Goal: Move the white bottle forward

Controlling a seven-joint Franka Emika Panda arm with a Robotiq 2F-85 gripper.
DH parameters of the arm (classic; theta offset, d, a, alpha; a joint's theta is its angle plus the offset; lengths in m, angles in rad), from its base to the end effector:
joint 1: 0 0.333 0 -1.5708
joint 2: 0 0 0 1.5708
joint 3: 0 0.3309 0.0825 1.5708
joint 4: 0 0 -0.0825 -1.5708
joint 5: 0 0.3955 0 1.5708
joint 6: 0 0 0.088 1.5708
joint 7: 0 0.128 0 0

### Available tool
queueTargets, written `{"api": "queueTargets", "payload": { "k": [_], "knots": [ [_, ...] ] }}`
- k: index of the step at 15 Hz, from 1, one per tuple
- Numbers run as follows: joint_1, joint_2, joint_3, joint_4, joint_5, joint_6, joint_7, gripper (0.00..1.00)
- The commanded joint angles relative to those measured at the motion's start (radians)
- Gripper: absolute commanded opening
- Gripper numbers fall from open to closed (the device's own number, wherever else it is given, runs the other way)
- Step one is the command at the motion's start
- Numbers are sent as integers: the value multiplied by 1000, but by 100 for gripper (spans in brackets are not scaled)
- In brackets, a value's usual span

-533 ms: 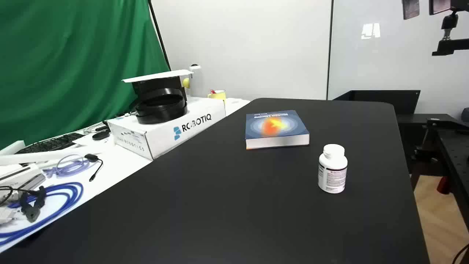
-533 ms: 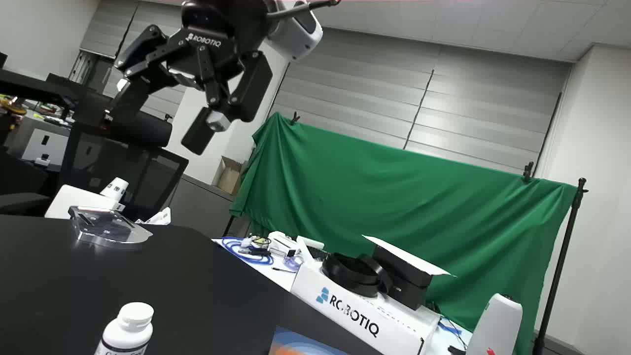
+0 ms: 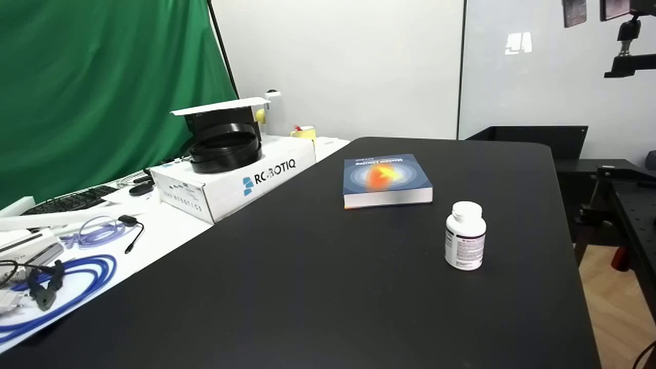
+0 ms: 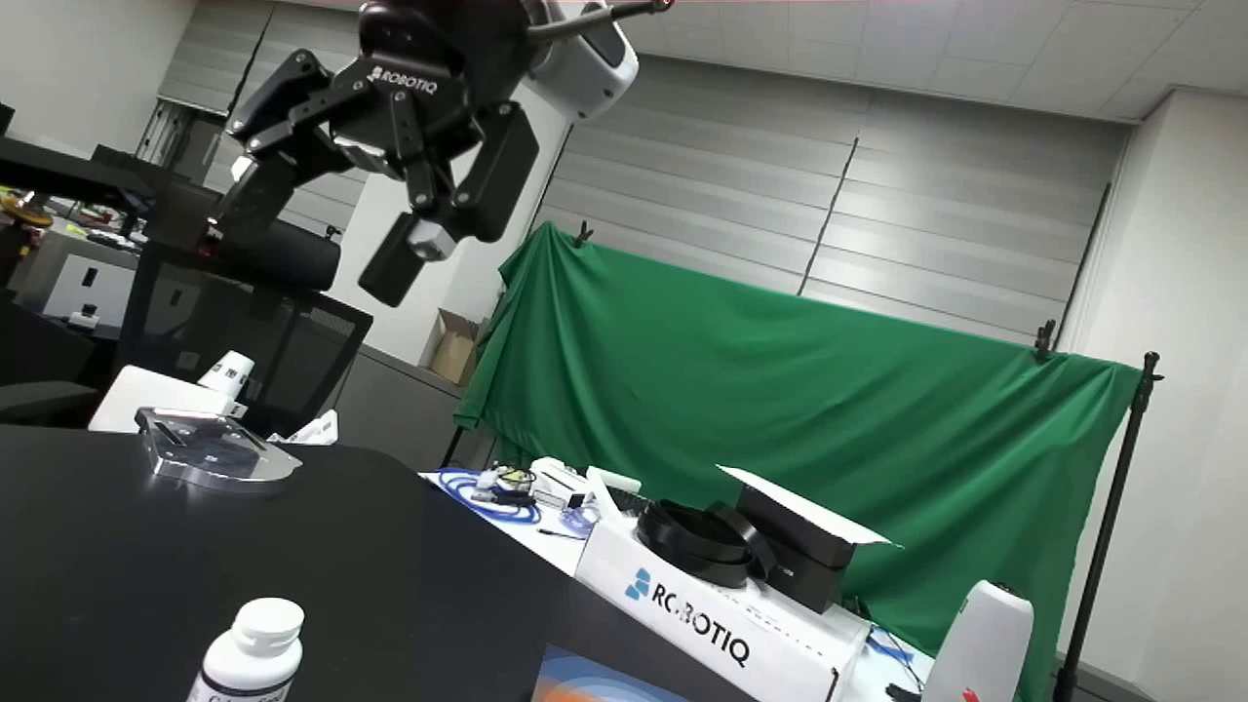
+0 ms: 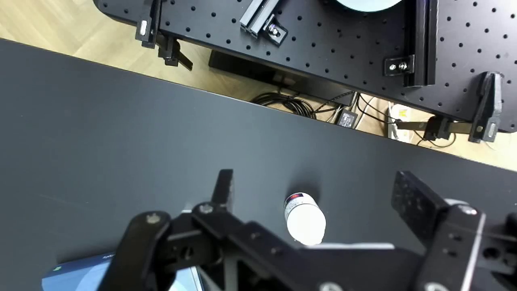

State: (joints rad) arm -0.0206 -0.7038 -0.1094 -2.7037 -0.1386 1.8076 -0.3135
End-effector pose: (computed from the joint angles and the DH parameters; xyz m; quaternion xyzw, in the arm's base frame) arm 0.3016 -0.0511 0.4055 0.9864 0.1299 -0.1006 0.0096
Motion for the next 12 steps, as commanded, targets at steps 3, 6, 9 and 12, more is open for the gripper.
{"api": "queueTargets", "payload": {
  "k": [3,6,9,12],
  "knots": [
    [6,0,-5,1,-3,-2,3,100],
    [15,13,-8,-9,7,54,2,100],
    [24,49,-6,-57,2,212,0,100],
    [31,156,2,-70,8,378,15,100]
  ]
}}
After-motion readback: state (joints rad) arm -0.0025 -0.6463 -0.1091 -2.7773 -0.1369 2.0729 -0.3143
